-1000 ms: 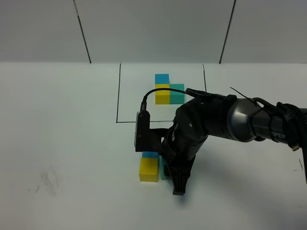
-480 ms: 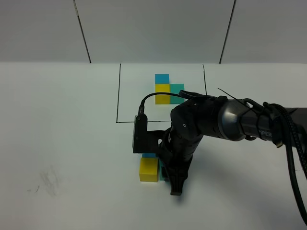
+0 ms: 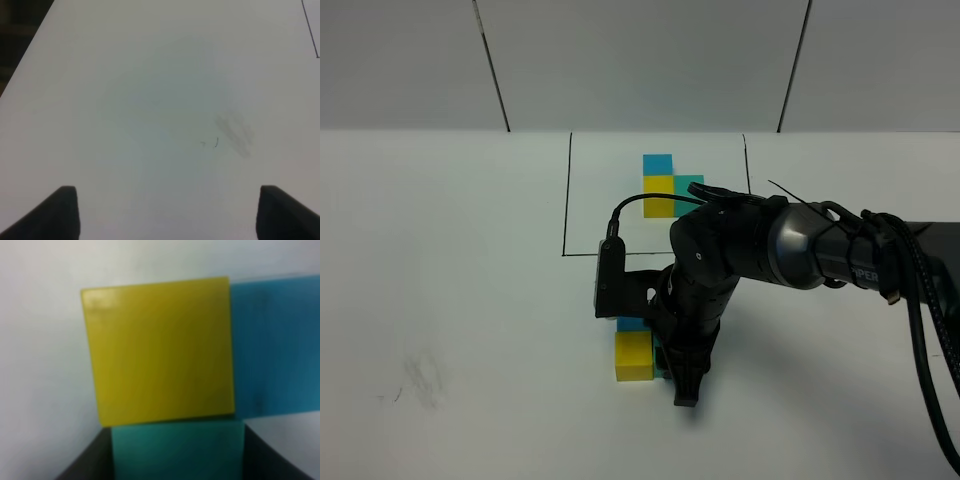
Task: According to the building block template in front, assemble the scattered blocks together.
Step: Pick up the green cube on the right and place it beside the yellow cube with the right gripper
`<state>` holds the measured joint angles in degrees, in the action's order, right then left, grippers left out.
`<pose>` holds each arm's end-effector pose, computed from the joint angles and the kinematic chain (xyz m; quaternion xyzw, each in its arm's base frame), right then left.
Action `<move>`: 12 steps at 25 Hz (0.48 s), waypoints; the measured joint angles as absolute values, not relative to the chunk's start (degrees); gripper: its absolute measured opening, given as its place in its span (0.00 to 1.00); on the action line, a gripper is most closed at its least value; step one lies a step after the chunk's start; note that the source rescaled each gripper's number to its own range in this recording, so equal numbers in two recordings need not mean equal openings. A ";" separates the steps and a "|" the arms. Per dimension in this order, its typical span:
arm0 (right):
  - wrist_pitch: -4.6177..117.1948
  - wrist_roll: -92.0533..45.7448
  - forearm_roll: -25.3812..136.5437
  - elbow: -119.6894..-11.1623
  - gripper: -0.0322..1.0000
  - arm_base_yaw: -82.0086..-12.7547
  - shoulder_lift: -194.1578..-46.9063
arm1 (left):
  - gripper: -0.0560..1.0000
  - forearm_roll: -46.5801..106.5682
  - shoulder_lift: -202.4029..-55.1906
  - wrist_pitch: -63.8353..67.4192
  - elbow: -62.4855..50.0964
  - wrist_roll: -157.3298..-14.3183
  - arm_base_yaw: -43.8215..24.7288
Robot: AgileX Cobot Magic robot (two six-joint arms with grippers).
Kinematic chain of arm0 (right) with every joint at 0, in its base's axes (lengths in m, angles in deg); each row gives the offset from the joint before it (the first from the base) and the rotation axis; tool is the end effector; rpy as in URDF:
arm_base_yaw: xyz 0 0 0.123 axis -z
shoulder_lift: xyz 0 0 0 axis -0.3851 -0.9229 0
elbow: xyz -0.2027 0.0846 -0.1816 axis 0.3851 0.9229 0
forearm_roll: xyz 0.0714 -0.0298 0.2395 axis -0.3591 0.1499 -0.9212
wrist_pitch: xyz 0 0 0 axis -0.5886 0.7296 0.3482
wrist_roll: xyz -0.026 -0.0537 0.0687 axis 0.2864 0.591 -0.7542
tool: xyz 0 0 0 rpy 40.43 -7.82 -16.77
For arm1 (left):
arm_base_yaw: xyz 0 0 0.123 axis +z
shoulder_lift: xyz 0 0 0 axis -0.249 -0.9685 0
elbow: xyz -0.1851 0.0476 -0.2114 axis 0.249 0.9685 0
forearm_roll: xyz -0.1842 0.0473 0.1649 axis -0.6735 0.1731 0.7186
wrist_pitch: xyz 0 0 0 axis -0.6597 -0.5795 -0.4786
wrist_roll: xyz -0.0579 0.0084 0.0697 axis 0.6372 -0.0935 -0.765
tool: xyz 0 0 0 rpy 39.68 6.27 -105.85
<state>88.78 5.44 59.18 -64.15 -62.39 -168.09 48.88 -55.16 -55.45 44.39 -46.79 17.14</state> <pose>0.3119 0.2652 0.1242 -0.6926 0.7138 0.0171 0.1024 -0.0078 0.0071 0.2787 -0.0593 0.8479 0.0366 0.5256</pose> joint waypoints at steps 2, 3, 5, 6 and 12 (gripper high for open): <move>88.78 5.44 59.18 -64.15 0.24 -62.39 -168.09 | 0.60 48.88 -55.16 -55.45 44.39 -46.79 17.14; 88.78 5.44 59.18 -64.15 0.24 -62.39 -168.09 | 0.60 48.88 -55.16 -55.45 44.39 -46.79 17.14; 88.90 5.44 59.18 -64.15 0.24 -62.39 -168.11 | 0.60 48.88 -55.16 -55.45 44.39 -46.79 17.14; 89.01 5.44 59.18 -64.19 0.24 -62.39 -168.17 | 0.60 48.88 -55.16 -55.45 44.39 -46.79 17.14; 89.48 5.44 59.18 -64.40 0.24 -62.39 -168.30 | 0.60 48.88 -55.16 -55.45 44.39 -46.79 17.14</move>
<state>89.48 5.44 59.18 -64.40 -62.39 -168.30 48.88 -55.16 -55.45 44.39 -46.79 17.14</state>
